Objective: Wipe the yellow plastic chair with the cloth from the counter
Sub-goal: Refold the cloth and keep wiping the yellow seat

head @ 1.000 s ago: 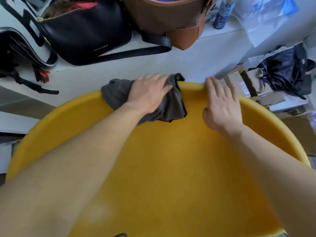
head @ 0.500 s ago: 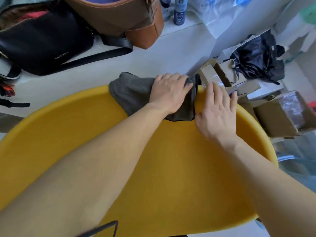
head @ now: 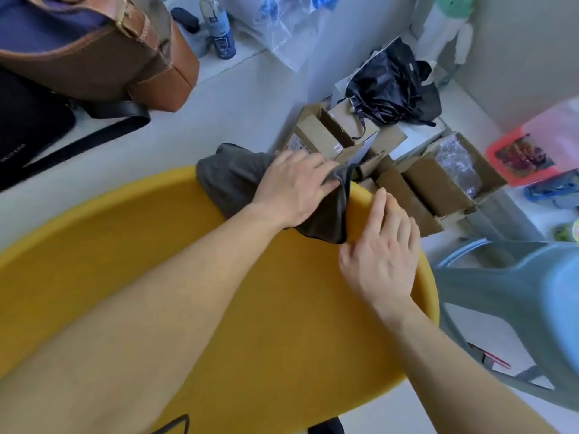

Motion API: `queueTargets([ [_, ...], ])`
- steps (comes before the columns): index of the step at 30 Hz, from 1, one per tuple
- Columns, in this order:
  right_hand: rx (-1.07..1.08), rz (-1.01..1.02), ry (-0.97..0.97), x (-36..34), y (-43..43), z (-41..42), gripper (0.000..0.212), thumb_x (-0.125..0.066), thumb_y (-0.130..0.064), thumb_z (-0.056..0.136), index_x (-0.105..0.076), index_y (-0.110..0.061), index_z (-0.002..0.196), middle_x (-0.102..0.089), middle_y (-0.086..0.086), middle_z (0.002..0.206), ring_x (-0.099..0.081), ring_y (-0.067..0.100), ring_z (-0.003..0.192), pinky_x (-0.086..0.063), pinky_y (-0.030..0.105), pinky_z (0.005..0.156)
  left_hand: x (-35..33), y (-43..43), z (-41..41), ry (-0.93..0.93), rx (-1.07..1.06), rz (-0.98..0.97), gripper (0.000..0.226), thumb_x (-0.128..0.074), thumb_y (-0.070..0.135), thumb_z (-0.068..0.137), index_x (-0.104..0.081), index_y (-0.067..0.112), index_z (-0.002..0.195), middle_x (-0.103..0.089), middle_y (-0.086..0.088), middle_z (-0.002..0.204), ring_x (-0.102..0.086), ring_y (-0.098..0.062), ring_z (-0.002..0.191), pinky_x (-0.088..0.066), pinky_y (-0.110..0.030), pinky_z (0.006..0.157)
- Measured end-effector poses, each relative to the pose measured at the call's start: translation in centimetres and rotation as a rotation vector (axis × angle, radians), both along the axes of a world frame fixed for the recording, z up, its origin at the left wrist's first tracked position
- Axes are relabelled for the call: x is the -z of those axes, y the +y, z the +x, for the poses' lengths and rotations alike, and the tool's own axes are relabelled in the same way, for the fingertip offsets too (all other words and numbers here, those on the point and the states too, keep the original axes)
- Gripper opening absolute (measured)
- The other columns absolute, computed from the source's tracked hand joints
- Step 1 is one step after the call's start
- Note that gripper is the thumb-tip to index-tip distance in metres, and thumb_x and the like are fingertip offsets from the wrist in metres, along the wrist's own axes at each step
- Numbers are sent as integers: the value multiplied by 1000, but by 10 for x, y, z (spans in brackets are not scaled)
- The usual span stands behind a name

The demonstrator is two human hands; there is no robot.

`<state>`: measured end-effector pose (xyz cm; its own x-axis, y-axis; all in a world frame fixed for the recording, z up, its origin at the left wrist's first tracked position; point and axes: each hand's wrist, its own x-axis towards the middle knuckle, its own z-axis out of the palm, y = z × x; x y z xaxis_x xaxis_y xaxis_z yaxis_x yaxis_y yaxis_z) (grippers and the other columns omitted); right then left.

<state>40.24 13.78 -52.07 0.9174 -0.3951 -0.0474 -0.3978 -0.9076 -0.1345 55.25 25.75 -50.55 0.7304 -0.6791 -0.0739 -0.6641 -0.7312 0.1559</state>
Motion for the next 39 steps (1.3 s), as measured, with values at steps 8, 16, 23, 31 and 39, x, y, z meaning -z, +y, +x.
queueTargets([
  [8, 51, 82, -25, 19, -8, -52, 100, -62, -35, 77, -12, -6, 159, -11, 18, 166, -11, 35, 153, -10, 51, 123, 7, 12, -4, -121, -343, 67, 48, -28, 43, 104, -60, 13, 124, -65, -10, 118, -56, -35, 111, -35, -48, 102],
  [16, 701, 482, -64, 51, 2, -143, 99, -64, -15, 80, -3, -15, 159, -22, 17, 158, -30, 39, 141, -35, 52, 112, 9, -61, -61, -111, 407, 23, 44, -32, 43, 102, -55, 22, 134, -61, -3, 124, -52, -29, 118, -31, -45, 109],
  [23, 574, 709, -44, 63, -14, -177, 104, -66, -12, 83, 4, -26, 159, -32, 8, 149, -35, 27, 132, -34, 32, 102, 7, -72, -65, -150, 60, 56, 45, -29, 40, 103, -63, 16, 121, -66, -8, 117, -56, -33, 113, -35, -50, 107],
  [31, 891, 778, -638, 23, -23, -172, 67, -46, -18, 83, -36, -12, 149, -39, -2, 148, -38, 17, 138, -31, 44, 117, 32, -107, -183, -47, 733, 1, 28, -49, 26, 98, -66, 18, 119, -64, -6, 120, -50, -33, 123, -23, -48, 118],
  [39, 148, 570, -328, 3, -65, -57, 58, -48, -45, 97, -37, -27, 152, -47, 3, 144, -50, 21, 128, -46, 39, 100, -10, -51, -107, -155, 242, -258, 34, -56, 11, 82, -63, 3, 114, -60, -19, 122, -55, -38, 116, -43, -46, 101],
])
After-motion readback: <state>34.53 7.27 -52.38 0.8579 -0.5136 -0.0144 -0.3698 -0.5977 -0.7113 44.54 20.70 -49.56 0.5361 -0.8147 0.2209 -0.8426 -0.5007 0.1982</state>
